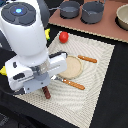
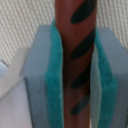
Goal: Interact with the objects in diverse but meaningful ways.
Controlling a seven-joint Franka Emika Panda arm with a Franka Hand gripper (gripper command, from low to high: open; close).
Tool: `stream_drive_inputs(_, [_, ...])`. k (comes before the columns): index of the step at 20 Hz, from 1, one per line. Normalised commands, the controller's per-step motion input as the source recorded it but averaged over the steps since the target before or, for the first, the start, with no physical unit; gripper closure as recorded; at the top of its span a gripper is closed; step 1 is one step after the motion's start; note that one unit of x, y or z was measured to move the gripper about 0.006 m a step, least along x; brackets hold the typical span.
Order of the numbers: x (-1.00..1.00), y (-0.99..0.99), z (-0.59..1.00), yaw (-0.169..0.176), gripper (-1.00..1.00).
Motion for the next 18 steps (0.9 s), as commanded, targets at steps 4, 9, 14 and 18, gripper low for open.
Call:
stream_drive_inputs(4, [0.06, -0.09, 0.58, 0.013, -1.00])
stream_drive_inputs(9, [0.01, -0.04, 0.71, 0.056, -1.00])
stream_drive_inputs(14, [-0.09, 0.02, 0.66, 0.083, -1.00])
stream_drive_inputs(18, [-0.48, 0.08, 0.31, 0.115, -1.00])
